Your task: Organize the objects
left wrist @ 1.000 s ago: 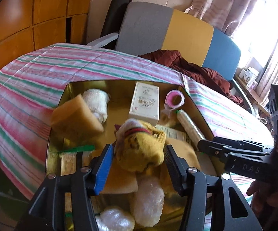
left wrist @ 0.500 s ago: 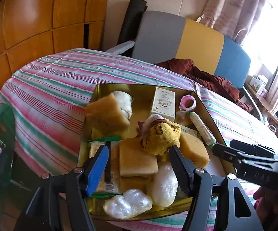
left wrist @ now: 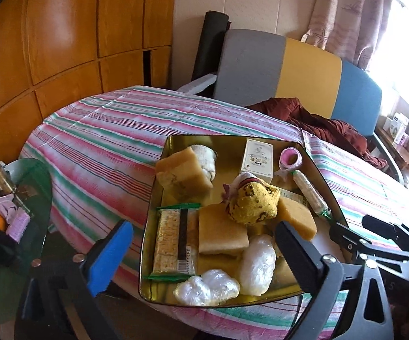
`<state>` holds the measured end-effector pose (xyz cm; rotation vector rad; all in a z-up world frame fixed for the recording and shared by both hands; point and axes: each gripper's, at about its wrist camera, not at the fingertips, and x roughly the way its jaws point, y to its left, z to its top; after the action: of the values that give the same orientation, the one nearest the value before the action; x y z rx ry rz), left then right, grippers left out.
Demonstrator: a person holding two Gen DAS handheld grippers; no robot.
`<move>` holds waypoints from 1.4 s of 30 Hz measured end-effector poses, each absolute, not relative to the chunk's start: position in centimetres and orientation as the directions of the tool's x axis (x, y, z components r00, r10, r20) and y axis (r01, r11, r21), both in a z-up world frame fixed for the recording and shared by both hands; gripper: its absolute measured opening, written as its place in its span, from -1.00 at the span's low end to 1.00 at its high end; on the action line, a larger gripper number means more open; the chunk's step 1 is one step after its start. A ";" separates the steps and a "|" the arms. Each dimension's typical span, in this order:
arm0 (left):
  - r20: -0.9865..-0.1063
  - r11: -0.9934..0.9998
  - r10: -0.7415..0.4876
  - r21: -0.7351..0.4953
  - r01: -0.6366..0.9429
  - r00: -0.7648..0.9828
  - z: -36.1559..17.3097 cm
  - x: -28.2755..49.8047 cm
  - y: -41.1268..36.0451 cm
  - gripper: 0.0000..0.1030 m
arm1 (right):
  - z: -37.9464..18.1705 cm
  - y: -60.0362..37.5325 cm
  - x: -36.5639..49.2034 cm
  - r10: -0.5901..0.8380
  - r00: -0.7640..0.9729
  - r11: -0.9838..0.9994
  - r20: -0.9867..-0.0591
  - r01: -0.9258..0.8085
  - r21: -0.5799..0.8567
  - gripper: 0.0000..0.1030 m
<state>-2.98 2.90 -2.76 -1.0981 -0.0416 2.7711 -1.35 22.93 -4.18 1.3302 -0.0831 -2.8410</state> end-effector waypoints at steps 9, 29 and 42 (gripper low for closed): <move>-0.674 -0.987 0.153 -0.071 -0.144 -0.723 -2.4 -1.7 3.6 0.99 | -3.9 23.5 0.6 0.057 -0.694 -0.996 -0.718 -0.085 0.003 0.43; -0.667 -0.991 0.127 -0.054 -0.123 -0.734 -2.1 -1.0 4.2 0.99 | -3.8 23.3 0.9 0.061 -0.698 -0.997 -0.713 -0.078 -0.009 0.43; -0.667 -0.992 0.122 -0.051 -0.119 -0.735 -2.3 -1.3 4.1 0.99 | -4.0 22.9 0.7 0.061 -0.691 -0.998 -0.720 -0.068 -0.020 0.43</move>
<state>-1.25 4.08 -2.29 -1.0808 -0.0082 2.8116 0.65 22.92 -4.02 1.2575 -0.0138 -2.9552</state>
